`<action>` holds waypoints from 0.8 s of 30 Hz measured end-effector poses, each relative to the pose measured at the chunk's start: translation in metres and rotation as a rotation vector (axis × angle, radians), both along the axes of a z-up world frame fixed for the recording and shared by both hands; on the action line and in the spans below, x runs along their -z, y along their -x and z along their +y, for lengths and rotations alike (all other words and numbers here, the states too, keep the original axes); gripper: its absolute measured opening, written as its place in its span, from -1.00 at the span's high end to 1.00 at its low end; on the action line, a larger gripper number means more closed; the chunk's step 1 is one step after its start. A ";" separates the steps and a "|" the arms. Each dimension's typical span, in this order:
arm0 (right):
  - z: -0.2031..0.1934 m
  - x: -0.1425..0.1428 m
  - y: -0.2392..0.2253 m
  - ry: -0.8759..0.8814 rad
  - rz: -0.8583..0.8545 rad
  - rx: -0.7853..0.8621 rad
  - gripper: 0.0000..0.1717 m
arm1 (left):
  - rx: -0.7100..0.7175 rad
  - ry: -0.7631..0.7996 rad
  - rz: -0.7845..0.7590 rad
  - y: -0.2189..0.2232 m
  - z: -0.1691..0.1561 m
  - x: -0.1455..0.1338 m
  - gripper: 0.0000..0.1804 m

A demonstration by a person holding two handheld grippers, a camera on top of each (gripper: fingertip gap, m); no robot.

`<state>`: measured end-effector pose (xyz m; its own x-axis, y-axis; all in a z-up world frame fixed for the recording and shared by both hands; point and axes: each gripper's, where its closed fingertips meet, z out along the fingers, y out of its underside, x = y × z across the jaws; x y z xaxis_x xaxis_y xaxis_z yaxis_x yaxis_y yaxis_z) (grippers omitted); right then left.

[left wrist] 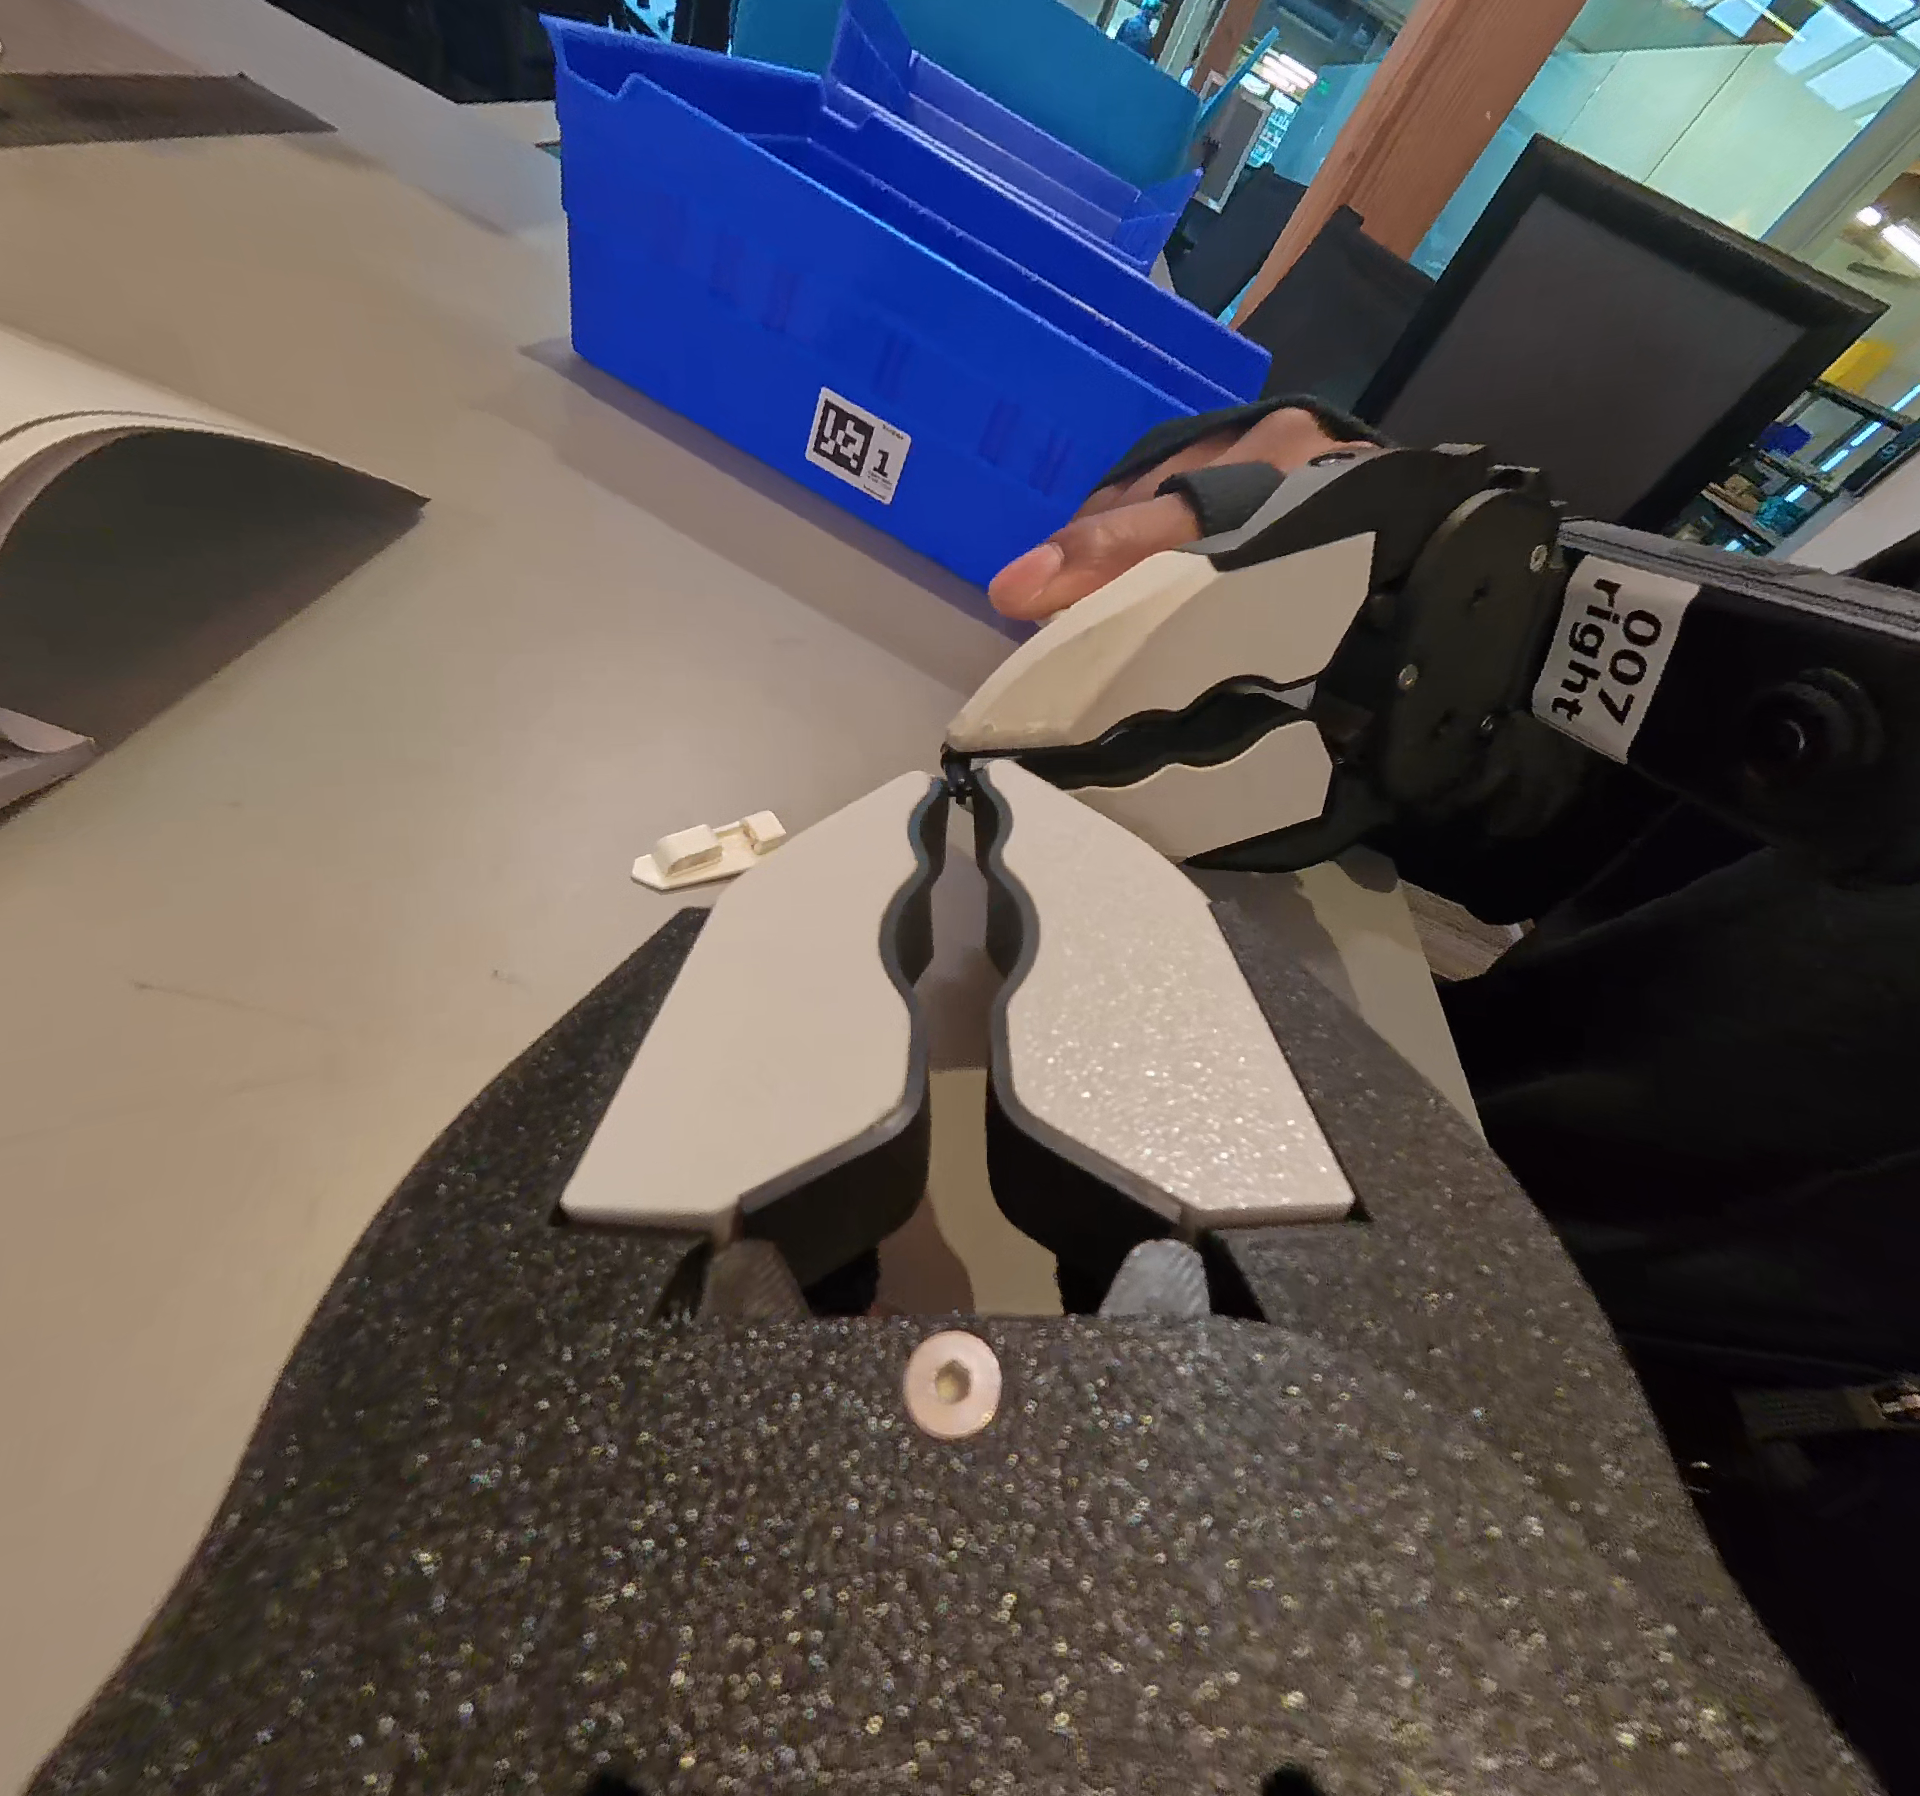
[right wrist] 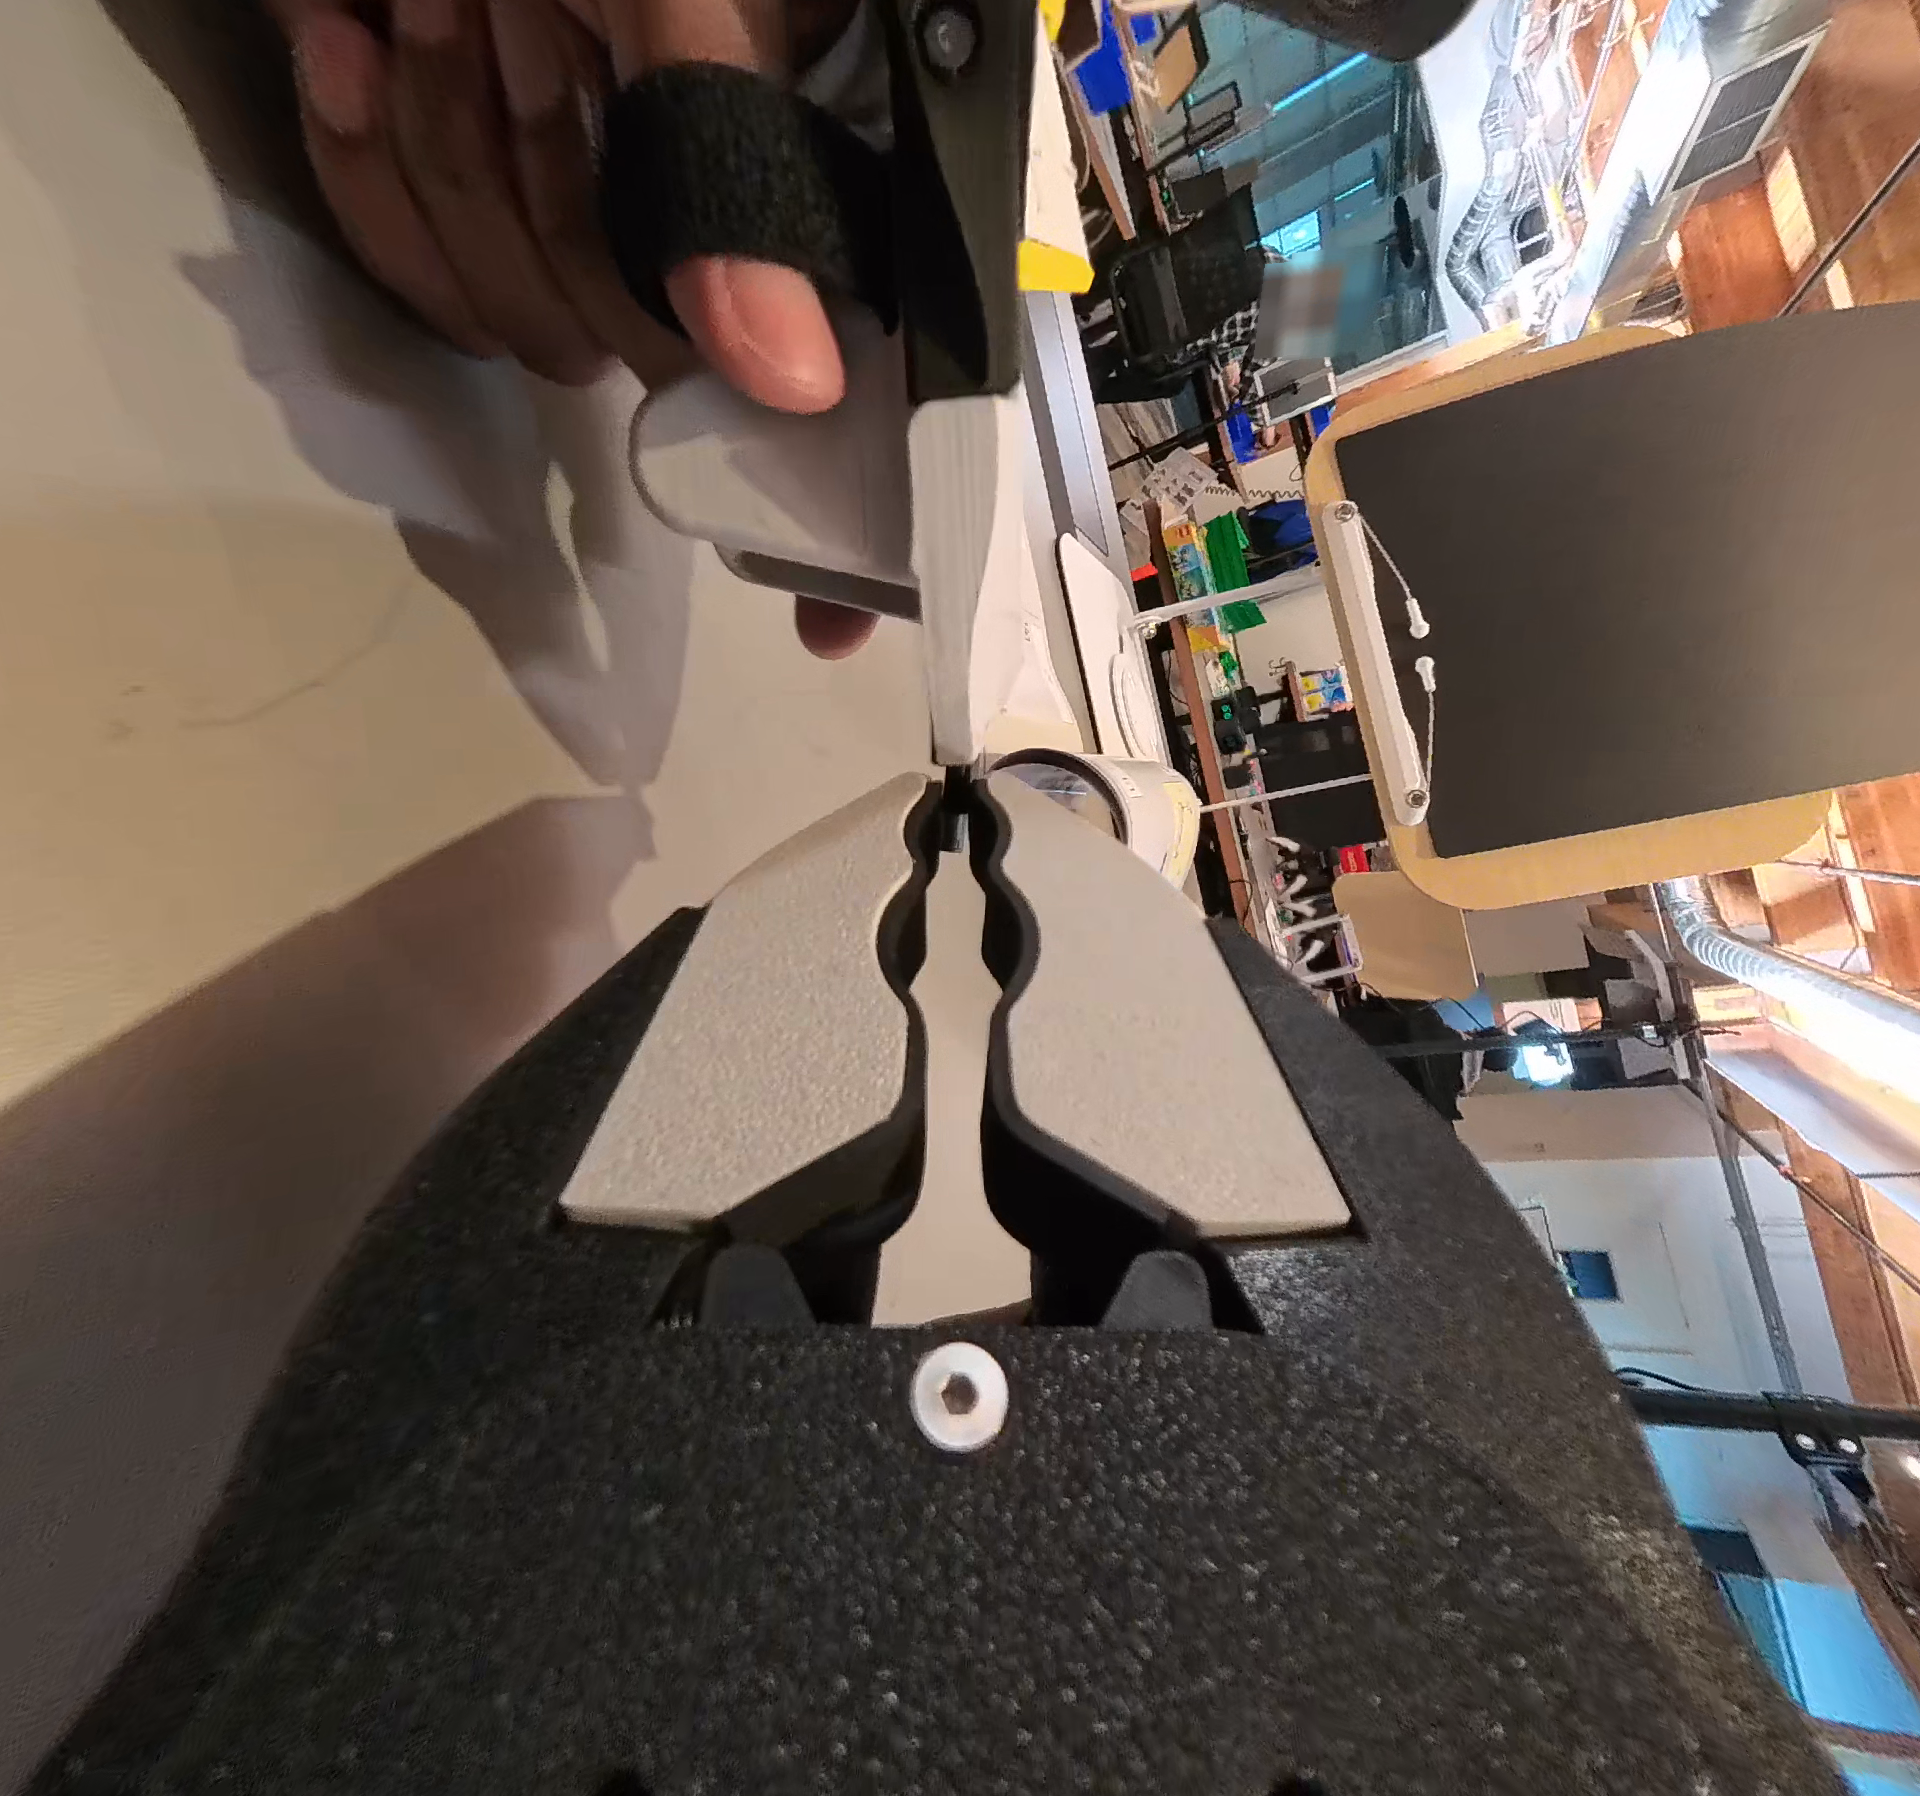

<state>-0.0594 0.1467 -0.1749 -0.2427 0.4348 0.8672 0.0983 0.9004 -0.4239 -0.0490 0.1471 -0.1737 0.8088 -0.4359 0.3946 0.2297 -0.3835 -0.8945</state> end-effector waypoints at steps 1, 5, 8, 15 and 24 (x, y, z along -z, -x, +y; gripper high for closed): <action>-0.001 -0.001 0.000 0.007 0.005 -0.004 0.94 | 0.000 -0.006 -0.001 0.000 0.000 -0.001 0.95; 0.003 -0.003 -0.003 0.060 0.022 0.012 0.92 | 0.010 -0.028 -0.007 -0.001 -0.002 -0.004 0.95; 0.019 -0.005 -0.011 0.125 0.026 0.094 0.88 | 0.010 -0.028 -0.014 0.000 -0.002 -0.005 0.95; 0.036 0.005 -0.052 0.487 -0.134 0.263 0.80 | 0.009 -0.008 -0.015 0.000 -0.001 -0.002 0.95; 0.055 0.060 -0.082 0.602 -0.399 0.459 0.80 | 0.019 0.001 0.004 -0.003 -0.001 0.000 0.95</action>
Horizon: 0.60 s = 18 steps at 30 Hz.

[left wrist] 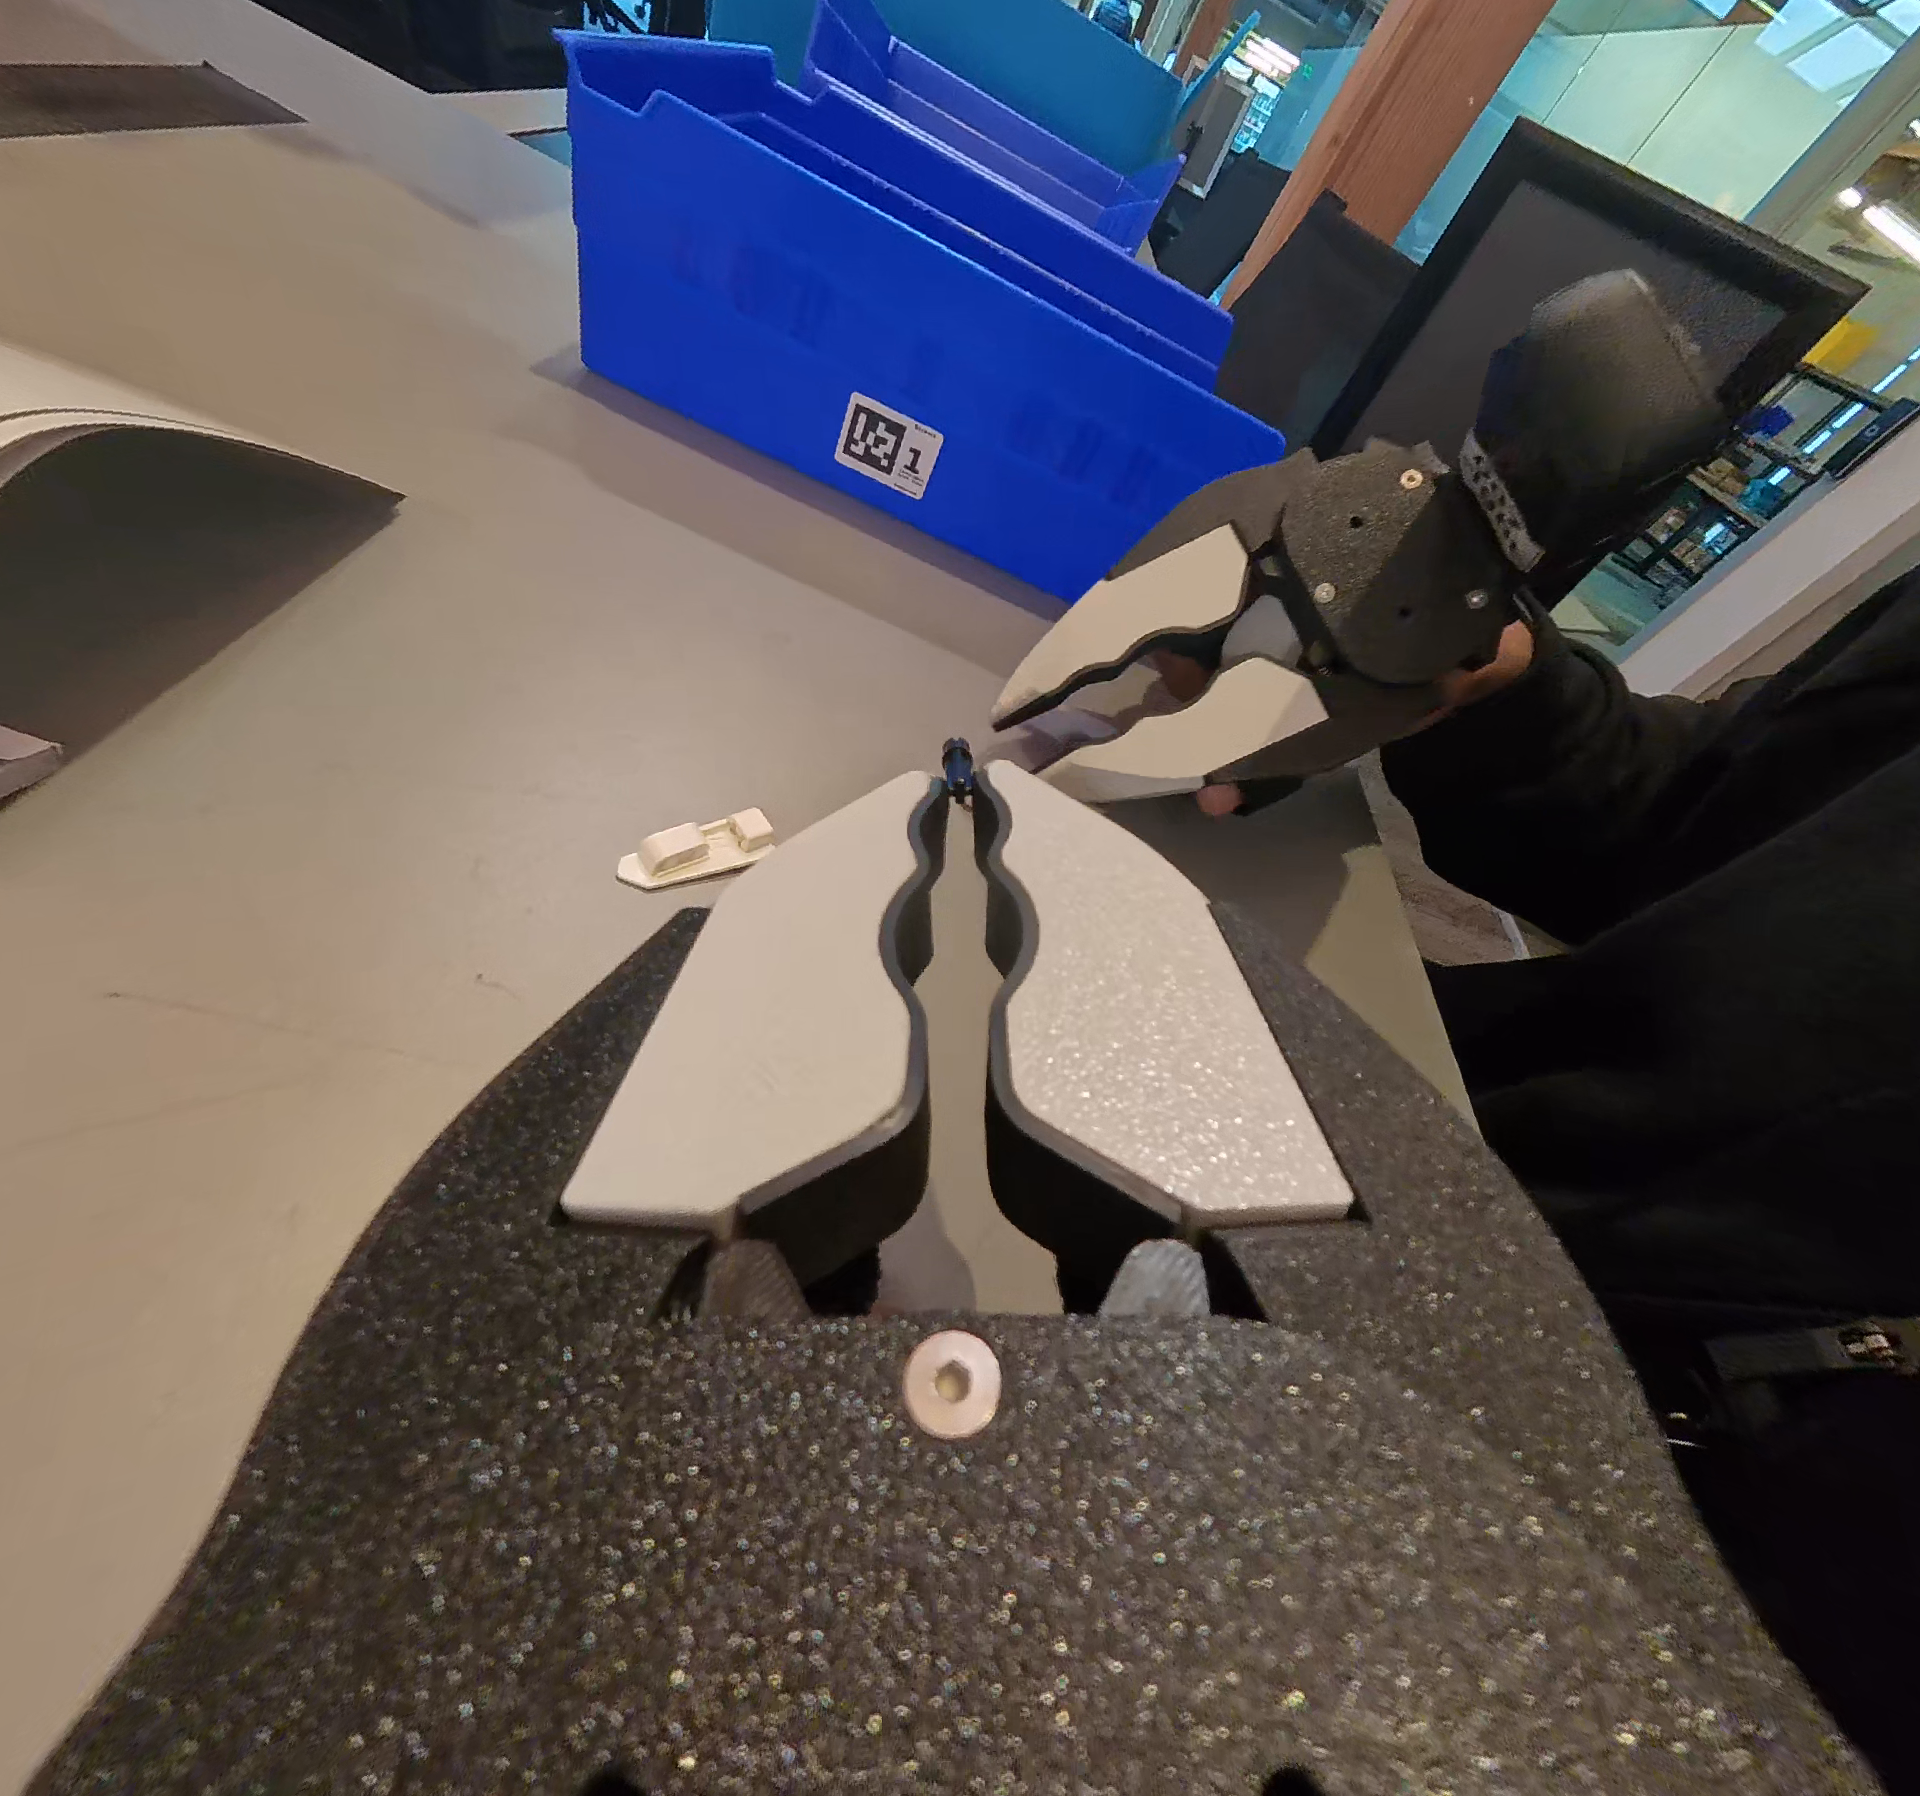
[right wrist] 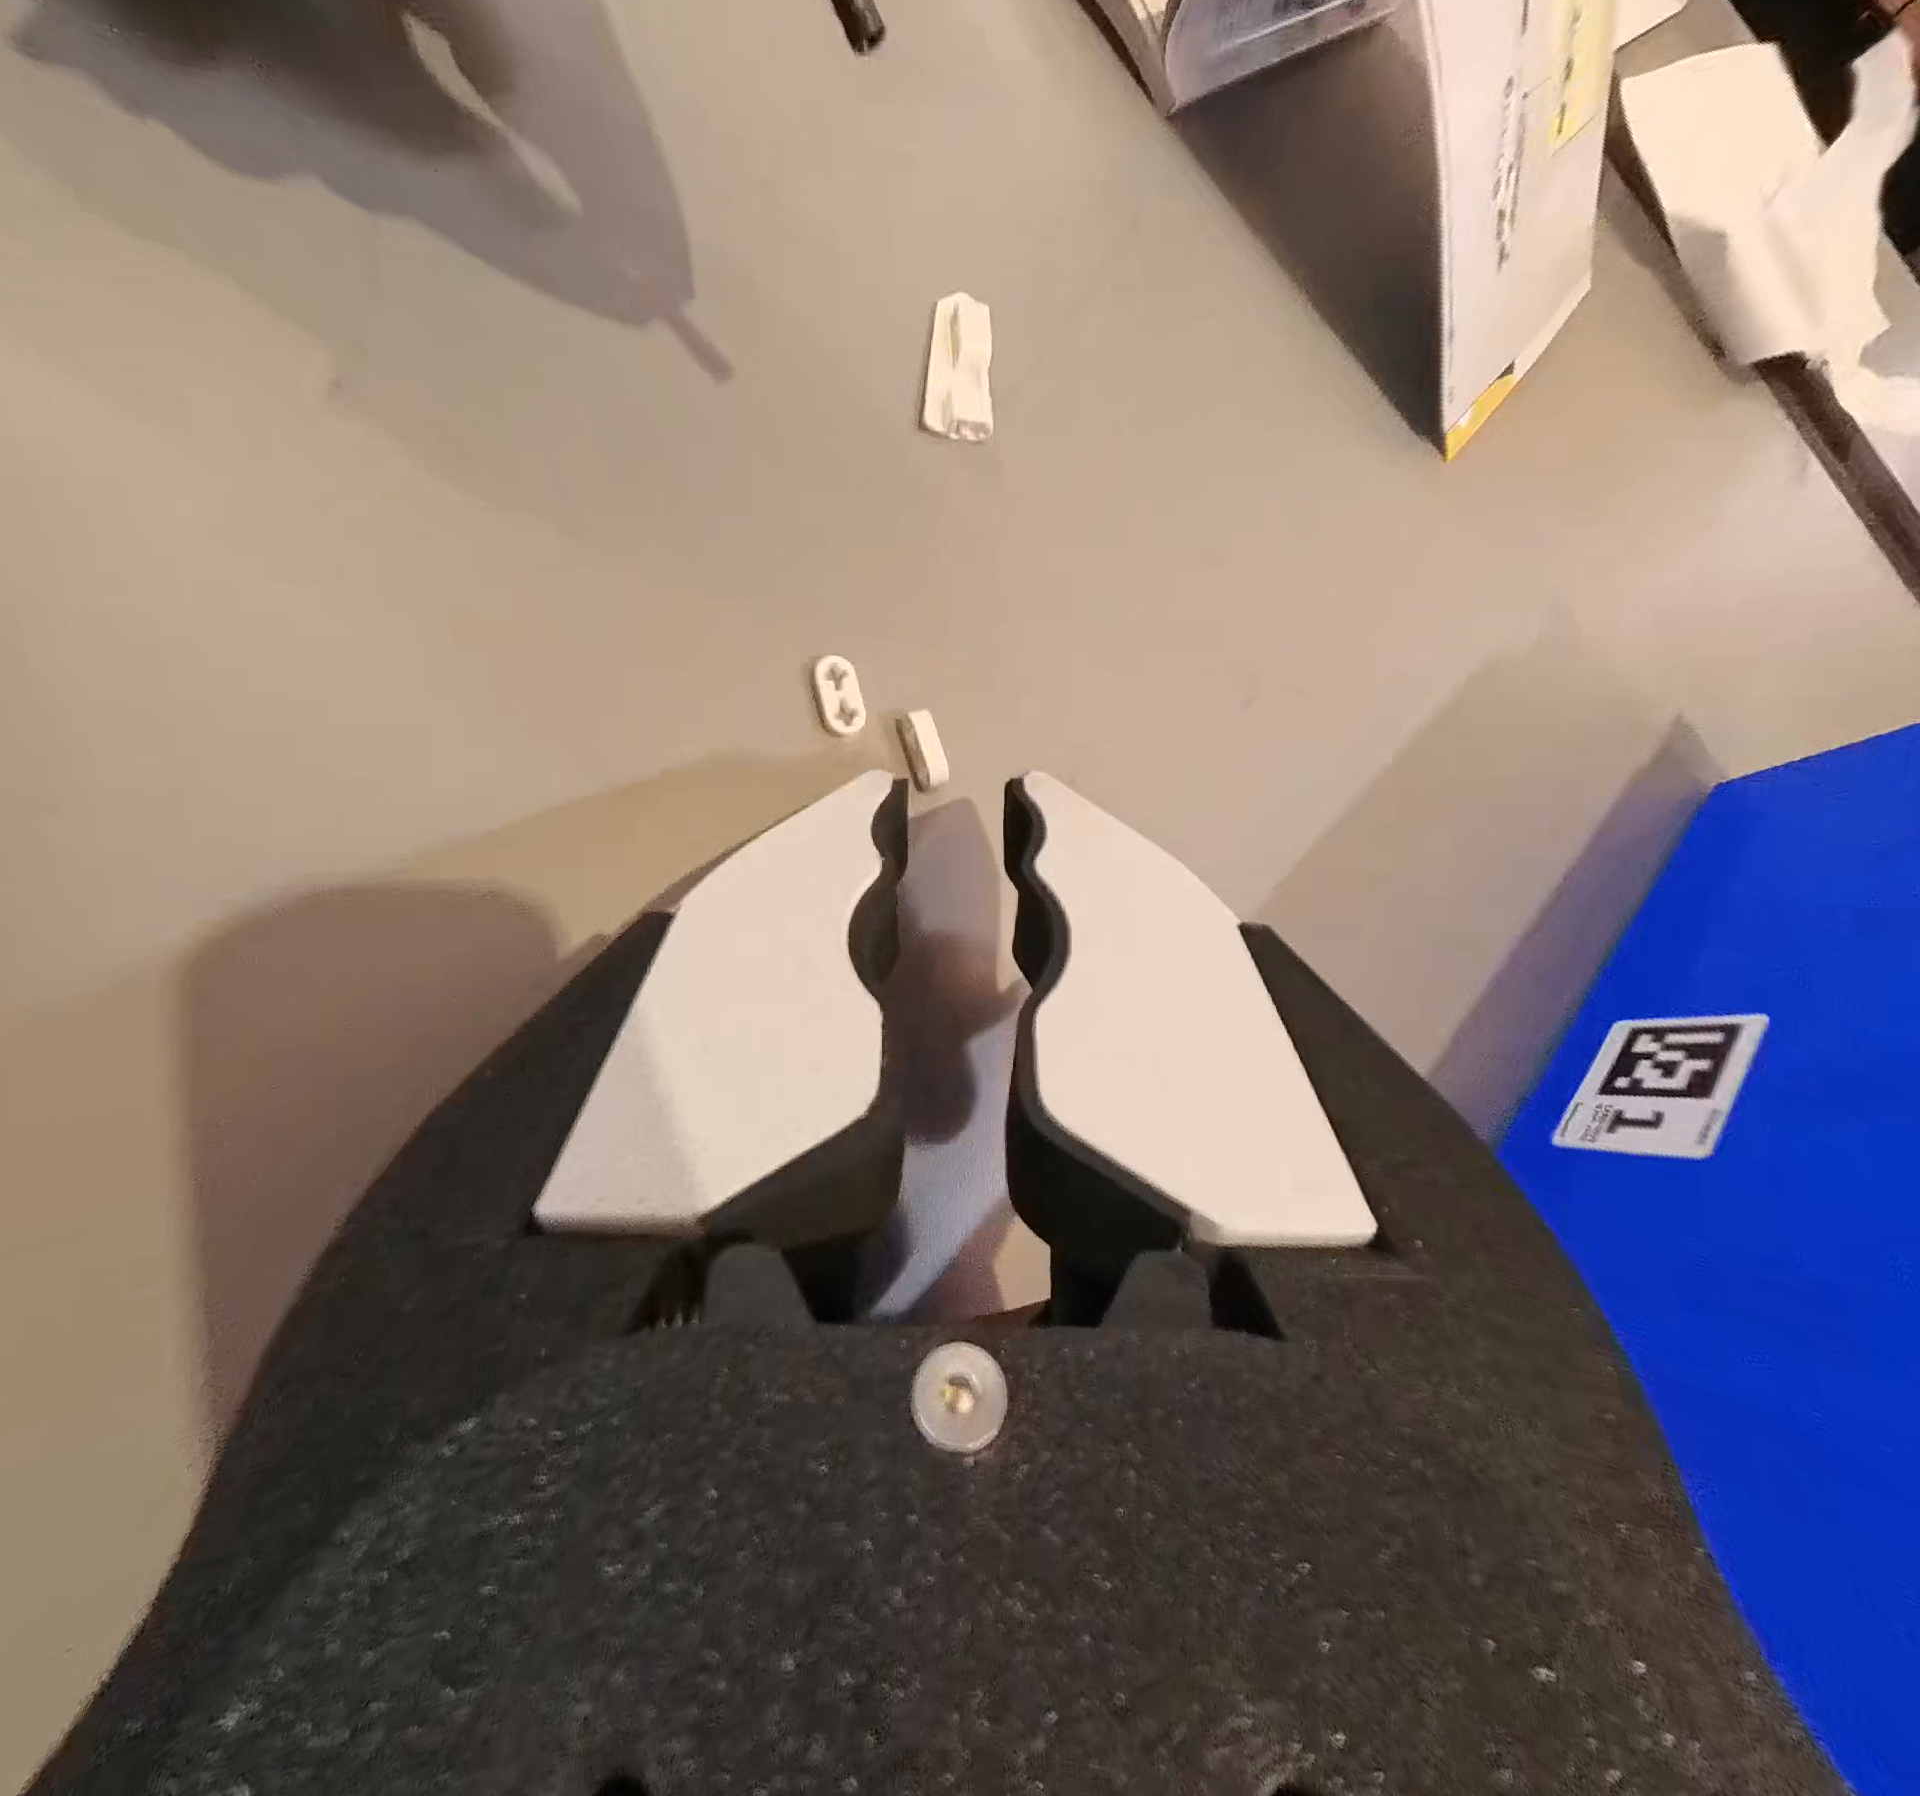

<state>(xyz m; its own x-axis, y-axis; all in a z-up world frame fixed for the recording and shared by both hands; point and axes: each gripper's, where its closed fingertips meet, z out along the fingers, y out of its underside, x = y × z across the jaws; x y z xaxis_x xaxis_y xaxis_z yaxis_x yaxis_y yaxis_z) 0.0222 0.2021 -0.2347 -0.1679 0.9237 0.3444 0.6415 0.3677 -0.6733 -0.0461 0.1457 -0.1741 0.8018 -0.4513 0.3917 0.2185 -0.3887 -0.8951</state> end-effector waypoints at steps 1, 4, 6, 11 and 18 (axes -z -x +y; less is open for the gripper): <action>0.001 0.003 0.002 -0.001 -0.005 0.000 0.80 | 0.002 0.000 0.003 -0.001 0.000 0.000 0.95; 0.000 0.005 0.010 0.017 -0.001 -0.013 0.90 | 0.008 0.001 0.008 -0.002 -0.001 0.000 0.95; 0.000 0.006 0.014 0.014 -0.011 -0.020 1.00 | 0.011 0.000 0.012 -0.002 -0.001 0.000 0.95; -0.006 0.005 0.027 0.042 -0.004 -0.028 0.96 | 0.018 -0.001 0.023 -0.004 -0.002 0.001 0.95; -0.012 -0.022 0.039 -0.051 0.102 -0.124 0.86 | 0.022 0.017 0.060 -0.006 -0.003 0.005 0.95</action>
